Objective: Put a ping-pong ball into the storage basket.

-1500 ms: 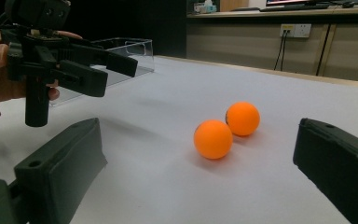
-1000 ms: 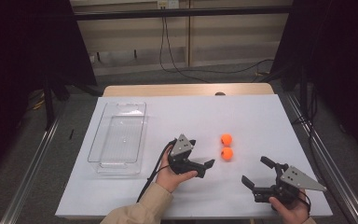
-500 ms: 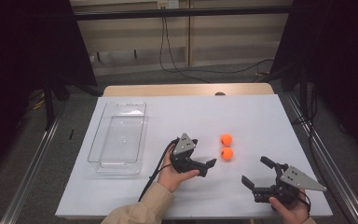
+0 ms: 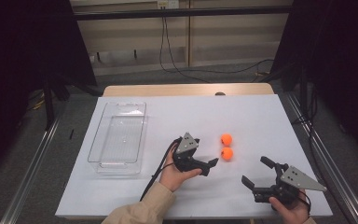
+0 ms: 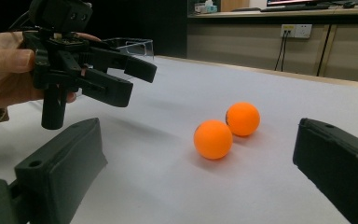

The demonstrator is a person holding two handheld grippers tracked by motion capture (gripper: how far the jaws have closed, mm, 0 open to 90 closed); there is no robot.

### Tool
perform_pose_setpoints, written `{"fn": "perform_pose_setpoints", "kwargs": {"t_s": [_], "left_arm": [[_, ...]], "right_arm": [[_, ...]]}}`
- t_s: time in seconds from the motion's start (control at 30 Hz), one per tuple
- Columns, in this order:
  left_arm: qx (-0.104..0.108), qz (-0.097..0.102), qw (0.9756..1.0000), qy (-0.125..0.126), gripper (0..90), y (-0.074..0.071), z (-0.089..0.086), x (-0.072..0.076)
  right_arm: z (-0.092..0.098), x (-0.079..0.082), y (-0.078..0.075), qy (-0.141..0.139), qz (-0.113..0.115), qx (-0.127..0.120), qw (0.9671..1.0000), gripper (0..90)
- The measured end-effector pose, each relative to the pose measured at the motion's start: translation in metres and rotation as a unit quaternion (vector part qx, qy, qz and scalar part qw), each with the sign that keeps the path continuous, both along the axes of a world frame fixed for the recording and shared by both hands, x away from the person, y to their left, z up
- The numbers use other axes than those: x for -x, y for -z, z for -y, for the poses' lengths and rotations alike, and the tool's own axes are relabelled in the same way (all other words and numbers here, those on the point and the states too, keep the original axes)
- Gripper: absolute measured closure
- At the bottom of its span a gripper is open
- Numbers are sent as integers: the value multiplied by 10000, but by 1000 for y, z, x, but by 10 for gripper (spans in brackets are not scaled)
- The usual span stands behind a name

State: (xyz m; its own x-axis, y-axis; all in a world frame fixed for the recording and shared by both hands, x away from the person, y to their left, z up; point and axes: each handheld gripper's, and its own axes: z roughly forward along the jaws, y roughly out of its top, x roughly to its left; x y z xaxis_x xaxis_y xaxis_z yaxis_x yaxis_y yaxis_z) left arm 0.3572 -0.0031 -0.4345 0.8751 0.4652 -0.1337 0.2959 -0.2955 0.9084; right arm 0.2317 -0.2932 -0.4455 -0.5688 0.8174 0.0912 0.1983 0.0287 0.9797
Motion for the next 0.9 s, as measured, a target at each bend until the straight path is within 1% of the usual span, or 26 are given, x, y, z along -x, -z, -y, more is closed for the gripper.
{"fn": "perform_pose_setpoints", "kwargs": {"t_s": [0.4,0.47,0.57,0.73,0.9], "left_arm": [[-22,2,10000,-8,27,0,3,-1],[-4,-3,10000,20,27,0,4,-2],[21,-9,10000,-6,27,0,4,-3],[-29,-19,10000,6,27,1,5,-3],[-35,-31,10000,12,27,1,7,-4]], "right_arm": [[0,0,0,-8,-2,4,10000,11],[0,0,0,-8,-6,3,10000,11],[0,0,0,-8,-2,3,10000,12],[0,0,0,-13,-1,7,10000,12],[0,0,0,-18,-3,9,10000,12]]}}
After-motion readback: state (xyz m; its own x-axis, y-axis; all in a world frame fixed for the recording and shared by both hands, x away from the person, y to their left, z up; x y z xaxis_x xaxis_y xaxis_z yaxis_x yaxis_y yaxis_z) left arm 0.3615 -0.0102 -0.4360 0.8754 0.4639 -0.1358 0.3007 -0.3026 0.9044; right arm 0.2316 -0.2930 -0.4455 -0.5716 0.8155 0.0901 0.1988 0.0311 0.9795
